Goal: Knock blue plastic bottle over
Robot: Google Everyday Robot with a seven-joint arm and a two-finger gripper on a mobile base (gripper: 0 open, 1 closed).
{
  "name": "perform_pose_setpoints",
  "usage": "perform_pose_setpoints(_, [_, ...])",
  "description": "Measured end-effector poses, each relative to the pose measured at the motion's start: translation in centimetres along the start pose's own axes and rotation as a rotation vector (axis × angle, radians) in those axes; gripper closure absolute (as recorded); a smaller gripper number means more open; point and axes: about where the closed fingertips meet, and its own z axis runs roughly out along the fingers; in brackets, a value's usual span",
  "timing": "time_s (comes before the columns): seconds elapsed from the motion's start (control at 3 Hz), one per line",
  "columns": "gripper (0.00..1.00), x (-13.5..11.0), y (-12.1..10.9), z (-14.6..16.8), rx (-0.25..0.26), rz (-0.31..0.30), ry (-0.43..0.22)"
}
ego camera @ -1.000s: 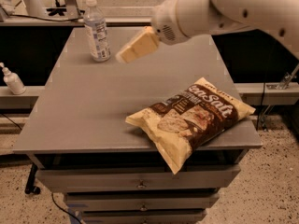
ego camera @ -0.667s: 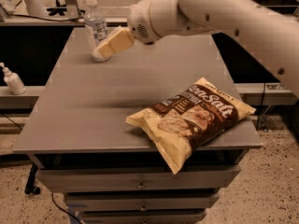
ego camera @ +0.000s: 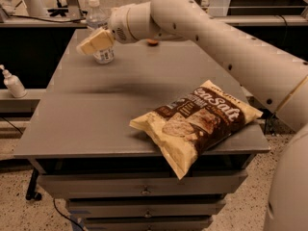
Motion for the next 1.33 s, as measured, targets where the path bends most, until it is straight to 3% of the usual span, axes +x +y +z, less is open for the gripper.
perform_pose_setpoints(0.67, [0.00, 1.7, -3.8, 1.9, 0.106, 0.027, -0.030])
perform_pose_setpoints(1.0, [0.00, 1.4, -4.3, 3.7, 0.114, 0.056, -0.057])
perform_pose_setpoints(1.33, [0.18, 0.9, -4.4, 5.3, 0.106, 0.082, -0.073])
